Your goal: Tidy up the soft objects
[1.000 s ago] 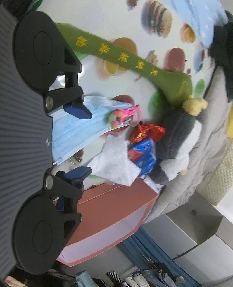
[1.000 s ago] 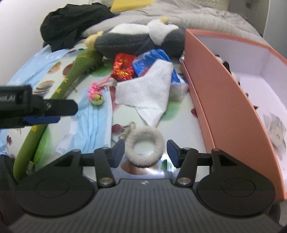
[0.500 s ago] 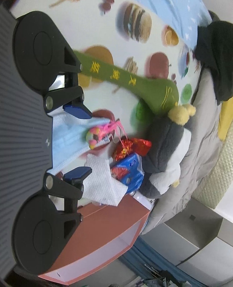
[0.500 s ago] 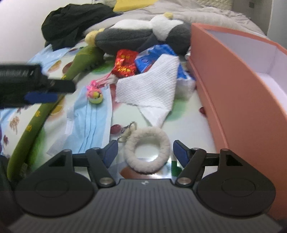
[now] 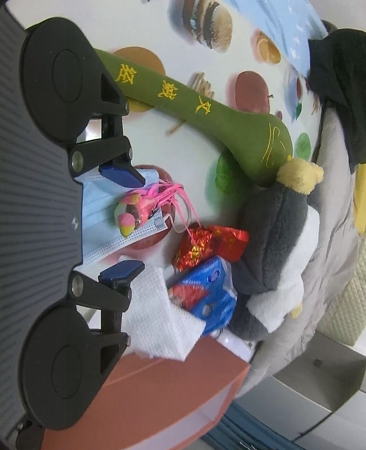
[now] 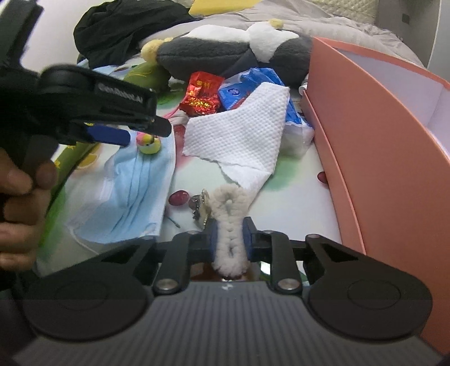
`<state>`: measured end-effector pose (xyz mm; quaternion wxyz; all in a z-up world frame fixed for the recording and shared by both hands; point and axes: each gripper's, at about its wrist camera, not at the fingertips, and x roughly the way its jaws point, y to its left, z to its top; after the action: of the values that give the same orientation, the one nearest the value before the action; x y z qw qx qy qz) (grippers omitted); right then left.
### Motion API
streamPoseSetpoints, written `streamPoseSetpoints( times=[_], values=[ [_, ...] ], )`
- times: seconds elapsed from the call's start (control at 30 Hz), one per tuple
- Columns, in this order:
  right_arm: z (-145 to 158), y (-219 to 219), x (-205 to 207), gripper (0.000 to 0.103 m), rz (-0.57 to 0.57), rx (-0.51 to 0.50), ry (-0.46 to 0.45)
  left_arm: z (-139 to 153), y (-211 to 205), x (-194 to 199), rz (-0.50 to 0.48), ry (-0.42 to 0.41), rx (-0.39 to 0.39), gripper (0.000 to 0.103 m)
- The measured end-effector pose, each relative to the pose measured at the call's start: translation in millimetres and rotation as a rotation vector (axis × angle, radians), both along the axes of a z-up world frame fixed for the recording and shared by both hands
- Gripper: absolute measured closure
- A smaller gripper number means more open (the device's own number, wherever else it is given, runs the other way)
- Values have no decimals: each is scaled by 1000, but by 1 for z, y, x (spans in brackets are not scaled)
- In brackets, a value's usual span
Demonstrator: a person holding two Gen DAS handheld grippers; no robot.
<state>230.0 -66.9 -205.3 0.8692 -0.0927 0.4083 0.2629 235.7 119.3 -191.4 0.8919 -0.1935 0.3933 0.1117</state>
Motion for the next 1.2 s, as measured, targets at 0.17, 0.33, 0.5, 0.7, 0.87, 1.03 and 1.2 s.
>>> streamPoseSetpoints(
  times=[0.17, 0.33, 0.5, 0.7, 0.87, 1.03, 1.2],
  values=[
    [4, -6, 2, 83, -18, 32, 11, -8, -4, 7, 1, 29, 43, 62],
    [8, -15, 0, 84, -47, 49, 8, -9, -6, 9, -12, 26, 69, 67],
    [19, -23, 1, 84, -79, 70, -12, 3, -9, 2, -28, -3, 52, 67],
    [37, -29, 2, 91, -109, 103, -45, 29, -16, -10, -63, -64, 30, 67],
    [50, -34, 0, 93, -118, 121, -74, 44, -19, -19, -95, -100, -22, 67],
    [42, -35, 0, 93, -124, 111, -58, 52, -20, -29, -121, -116, -60, 67],
    [33, -40, -6, 92, -124, 108, -35, 53, -18, -44, -130, -118, -68, 67]
  ],
)
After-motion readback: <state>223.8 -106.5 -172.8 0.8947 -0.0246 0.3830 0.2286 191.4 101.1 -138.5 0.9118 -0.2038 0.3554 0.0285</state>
